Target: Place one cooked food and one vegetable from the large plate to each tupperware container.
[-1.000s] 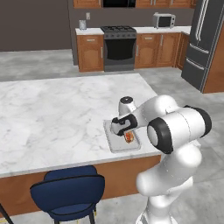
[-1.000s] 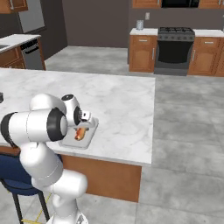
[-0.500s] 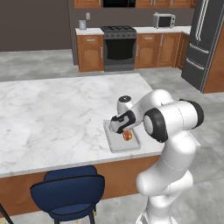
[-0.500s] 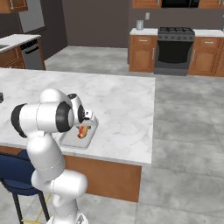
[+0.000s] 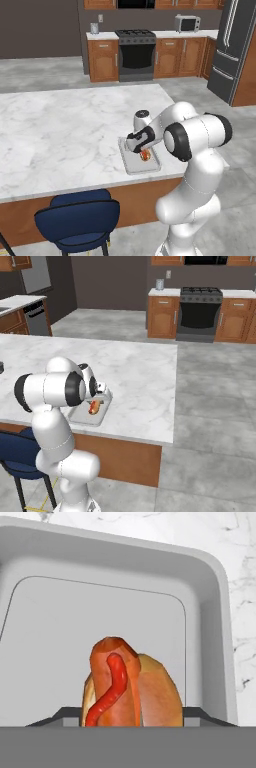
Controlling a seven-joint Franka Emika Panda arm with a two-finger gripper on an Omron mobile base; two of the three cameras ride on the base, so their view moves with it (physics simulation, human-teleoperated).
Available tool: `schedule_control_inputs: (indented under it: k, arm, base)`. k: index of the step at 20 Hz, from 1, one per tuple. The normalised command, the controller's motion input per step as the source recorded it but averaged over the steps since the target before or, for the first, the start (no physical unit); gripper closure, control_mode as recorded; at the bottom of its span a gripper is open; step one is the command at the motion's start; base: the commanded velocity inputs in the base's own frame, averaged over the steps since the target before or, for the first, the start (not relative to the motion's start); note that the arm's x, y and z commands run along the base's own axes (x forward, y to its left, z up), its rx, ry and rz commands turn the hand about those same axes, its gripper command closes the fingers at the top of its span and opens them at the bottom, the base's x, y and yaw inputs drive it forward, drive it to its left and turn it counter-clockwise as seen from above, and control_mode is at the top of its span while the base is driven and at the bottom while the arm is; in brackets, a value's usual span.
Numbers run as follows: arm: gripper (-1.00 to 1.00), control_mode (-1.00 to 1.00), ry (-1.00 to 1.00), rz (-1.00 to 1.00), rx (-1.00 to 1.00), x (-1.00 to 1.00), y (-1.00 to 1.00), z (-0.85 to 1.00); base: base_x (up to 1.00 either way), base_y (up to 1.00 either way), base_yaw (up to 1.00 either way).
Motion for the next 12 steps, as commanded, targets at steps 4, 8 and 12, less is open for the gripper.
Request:
schedule_control_inputs:
  k: [4,8,12]
  arm:
    - [-1.00,-1.00,0.00,0.00,0.00,0.00,0.00,0.00]
    - [-1.00,-1.00,0.00,0.00,0.00,0.00,0.00,0.00]
    - [-1.00,-1.00,0.00,0.00,0.00,-0.27,0.00,0.34]
  base:
    - [0.00,0.00,0.00]
    - [0.00,0.00,0.00]
    - [0.00,0.00,0.00]
